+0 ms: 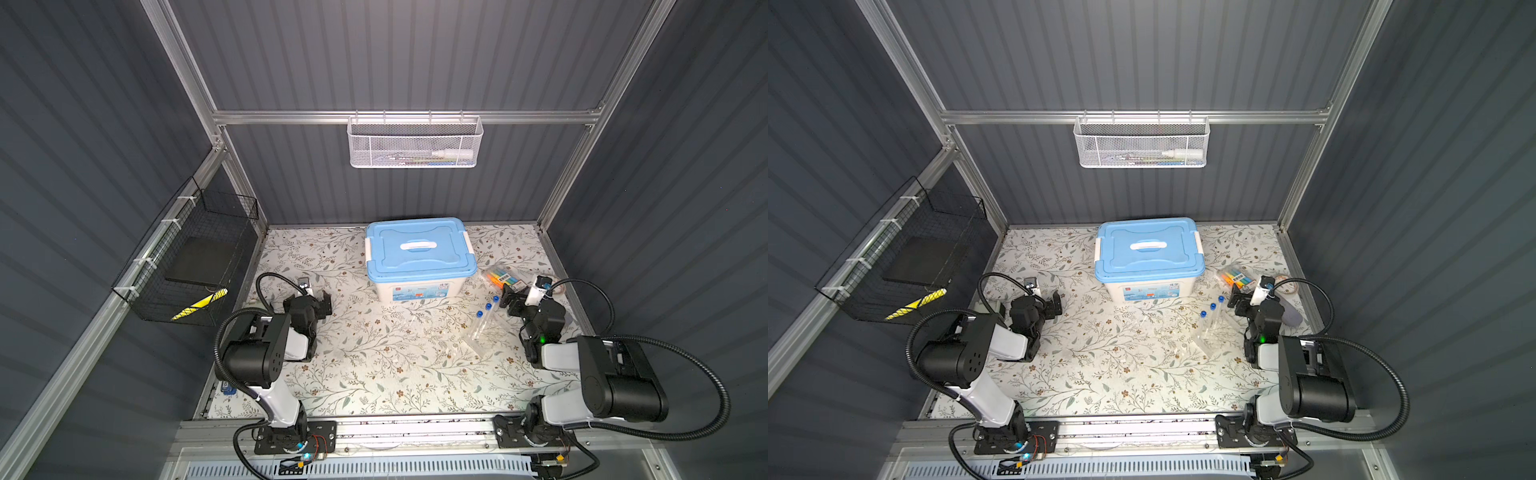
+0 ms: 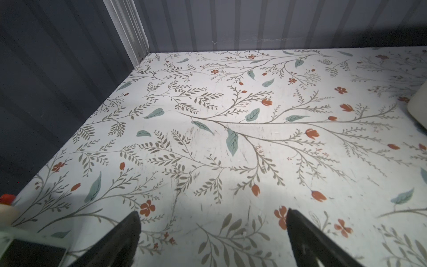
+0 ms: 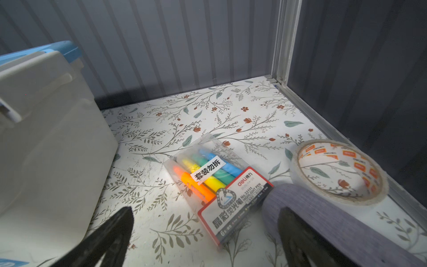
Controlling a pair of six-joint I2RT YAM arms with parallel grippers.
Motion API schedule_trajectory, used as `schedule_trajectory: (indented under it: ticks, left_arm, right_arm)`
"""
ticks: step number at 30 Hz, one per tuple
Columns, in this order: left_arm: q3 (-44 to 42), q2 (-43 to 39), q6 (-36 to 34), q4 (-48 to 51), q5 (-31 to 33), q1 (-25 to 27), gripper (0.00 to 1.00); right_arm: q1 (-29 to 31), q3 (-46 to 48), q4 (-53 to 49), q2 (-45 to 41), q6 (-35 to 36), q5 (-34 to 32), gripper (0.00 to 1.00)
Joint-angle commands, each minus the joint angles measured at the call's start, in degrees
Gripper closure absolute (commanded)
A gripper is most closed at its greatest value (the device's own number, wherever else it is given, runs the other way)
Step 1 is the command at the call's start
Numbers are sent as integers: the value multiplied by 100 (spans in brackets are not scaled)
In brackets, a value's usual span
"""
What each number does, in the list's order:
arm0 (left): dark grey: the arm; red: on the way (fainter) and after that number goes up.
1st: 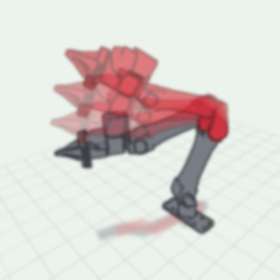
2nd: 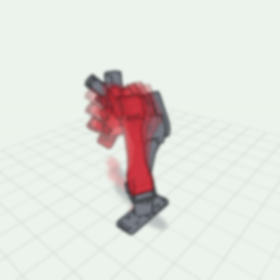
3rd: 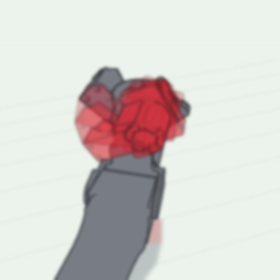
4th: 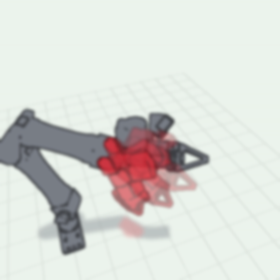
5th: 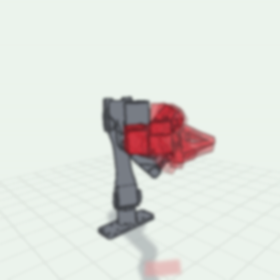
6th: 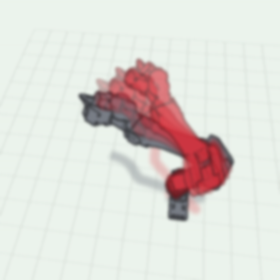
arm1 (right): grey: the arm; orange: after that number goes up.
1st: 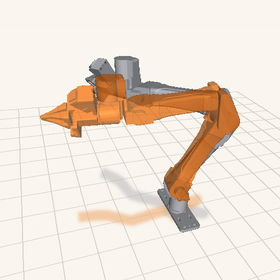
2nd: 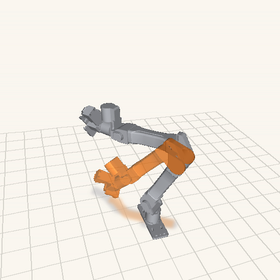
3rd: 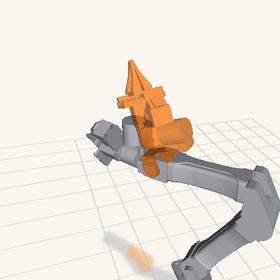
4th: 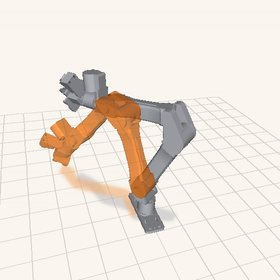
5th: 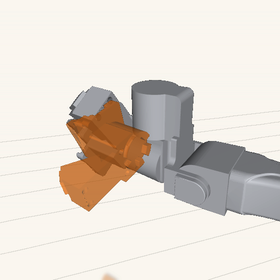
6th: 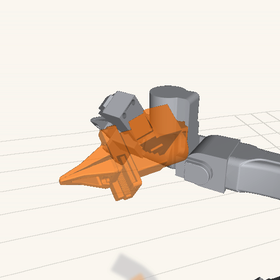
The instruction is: Organize the chemistry lab equipment
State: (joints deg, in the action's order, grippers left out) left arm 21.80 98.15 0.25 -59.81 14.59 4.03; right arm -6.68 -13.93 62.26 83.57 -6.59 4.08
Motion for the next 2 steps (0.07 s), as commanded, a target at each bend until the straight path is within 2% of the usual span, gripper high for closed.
schedule_trajectory:
  ticks: [1, 2]
  left_arm:
    - [114, -39, 141, 57, -214, -113, 0]
    - [128, -41, 125, 80, -265, -113, 0]
  right_arm:
    - [55, -192, -236, -60, -7, -435, 1]
    - [61, -195, -275, -89, -36, -544, 1]
